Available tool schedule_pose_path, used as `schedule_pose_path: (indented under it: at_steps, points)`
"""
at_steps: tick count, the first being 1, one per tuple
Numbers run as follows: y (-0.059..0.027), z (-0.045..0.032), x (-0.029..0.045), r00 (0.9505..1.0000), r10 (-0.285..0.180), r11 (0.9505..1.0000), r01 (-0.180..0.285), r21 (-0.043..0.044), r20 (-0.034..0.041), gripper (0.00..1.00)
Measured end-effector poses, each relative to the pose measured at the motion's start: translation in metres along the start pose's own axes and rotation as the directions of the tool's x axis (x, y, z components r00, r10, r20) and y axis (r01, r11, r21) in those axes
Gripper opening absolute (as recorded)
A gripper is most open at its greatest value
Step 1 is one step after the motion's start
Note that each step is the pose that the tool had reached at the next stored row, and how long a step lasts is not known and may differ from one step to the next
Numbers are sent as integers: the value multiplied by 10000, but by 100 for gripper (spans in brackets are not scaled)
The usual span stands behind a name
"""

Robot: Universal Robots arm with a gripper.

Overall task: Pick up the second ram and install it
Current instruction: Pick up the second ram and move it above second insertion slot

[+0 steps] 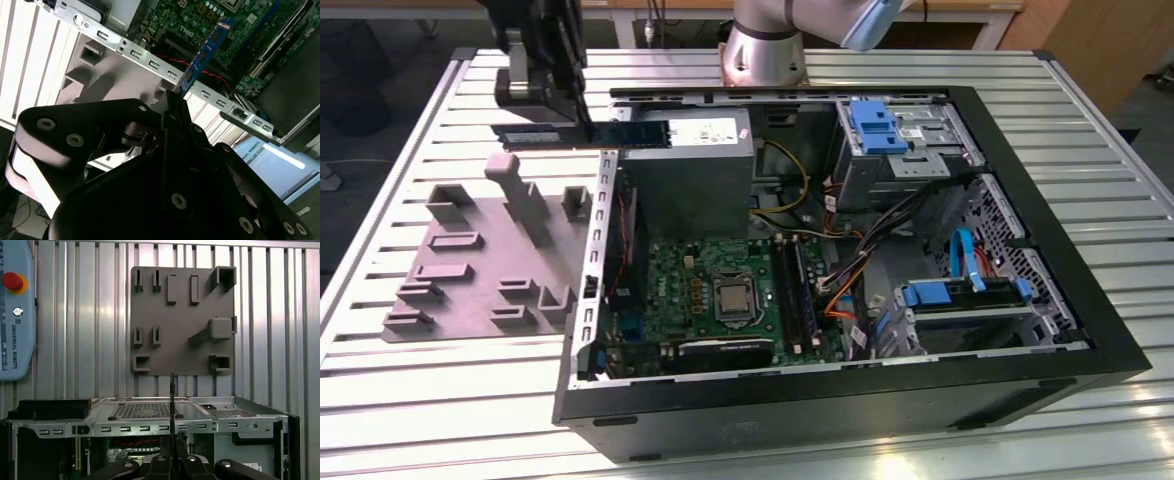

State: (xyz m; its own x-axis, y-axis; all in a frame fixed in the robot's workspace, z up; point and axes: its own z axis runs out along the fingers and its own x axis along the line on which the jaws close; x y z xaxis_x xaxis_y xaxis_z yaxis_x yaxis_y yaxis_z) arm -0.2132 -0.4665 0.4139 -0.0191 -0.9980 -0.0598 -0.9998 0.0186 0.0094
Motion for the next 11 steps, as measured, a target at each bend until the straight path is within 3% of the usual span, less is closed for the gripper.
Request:
schedule_pose_path:
  at_steps: [11]
  points:
    - [-303,-3,-6,10000,1,10000,-1,0,-1,14]
